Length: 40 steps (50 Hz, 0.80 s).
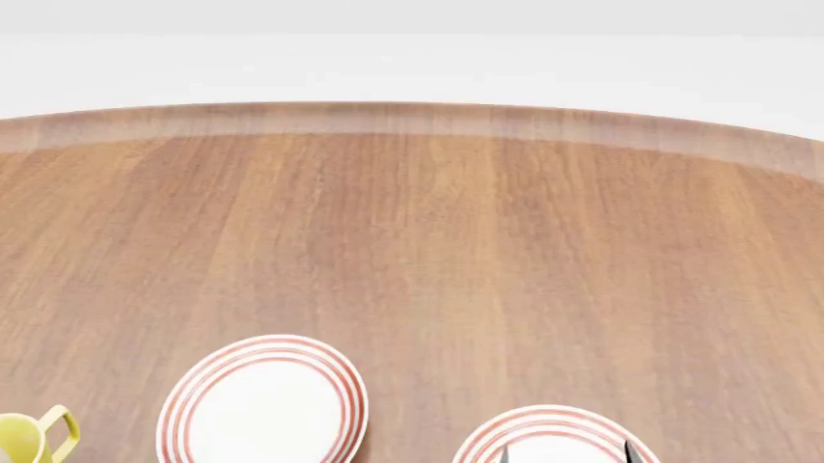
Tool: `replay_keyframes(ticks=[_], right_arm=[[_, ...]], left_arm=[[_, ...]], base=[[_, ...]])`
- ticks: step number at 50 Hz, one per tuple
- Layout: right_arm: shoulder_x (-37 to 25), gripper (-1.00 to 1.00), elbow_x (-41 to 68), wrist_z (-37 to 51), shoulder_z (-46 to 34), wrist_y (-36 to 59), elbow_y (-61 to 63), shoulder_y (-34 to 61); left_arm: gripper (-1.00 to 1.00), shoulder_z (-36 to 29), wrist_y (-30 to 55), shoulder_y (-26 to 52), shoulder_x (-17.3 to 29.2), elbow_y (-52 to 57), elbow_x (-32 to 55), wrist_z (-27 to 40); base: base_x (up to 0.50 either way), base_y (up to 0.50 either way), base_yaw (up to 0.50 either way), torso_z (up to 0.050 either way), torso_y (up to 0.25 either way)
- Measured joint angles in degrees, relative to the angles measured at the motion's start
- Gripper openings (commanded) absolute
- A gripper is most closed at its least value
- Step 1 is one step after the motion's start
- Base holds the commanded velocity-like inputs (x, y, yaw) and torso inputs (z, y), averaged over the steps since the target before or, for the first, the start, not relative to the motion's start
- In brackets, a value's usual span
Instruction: Put the white mug on the left plate.
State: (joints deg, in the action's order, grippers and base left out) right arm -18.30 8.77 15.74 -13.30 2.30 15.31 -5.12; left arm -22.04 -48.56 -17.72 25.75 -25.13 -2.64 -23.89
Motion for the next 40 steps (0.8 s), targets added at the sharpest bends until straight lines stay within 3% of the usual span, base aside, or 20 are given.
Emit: replay_keyframes(ticks=[1,2,23,40], right_arm=[[0.0,1.0,0.0,0.0,0.0,0.0,0.0,0.0],[-0.1,1.0,0.0,0.1,0.0,0.0,0.1,0.0],[-0.5,1.0,0.3,0.6,0.0,-0.2,0.4,-0.3],[-0.7,1.0,0.5,0.9,-0.2,-0.1,0.6,-0.2]], left_arm=[[1.0,0.0,0.0,0.0,0.0,0.0,0.1,0.0],[-1.0,0.0,0.1,0.1,0.0,0.1,0.3,0.0],[-1.0,-0.2,-0.3,-1.0,0.8,2.6,1.3,0.0],[-1.0,2.1,-3.5,-7.3,2.4,9.3,-2.7,4.1]], base=[[0.0,0.0,0.0,0.0,0.0],[0.0,0.0,0.0,0.0,0.0],[0.0,0.0,0.0,0.0,0.0],[0.0,0.0,0.0,0.0,0.0]])
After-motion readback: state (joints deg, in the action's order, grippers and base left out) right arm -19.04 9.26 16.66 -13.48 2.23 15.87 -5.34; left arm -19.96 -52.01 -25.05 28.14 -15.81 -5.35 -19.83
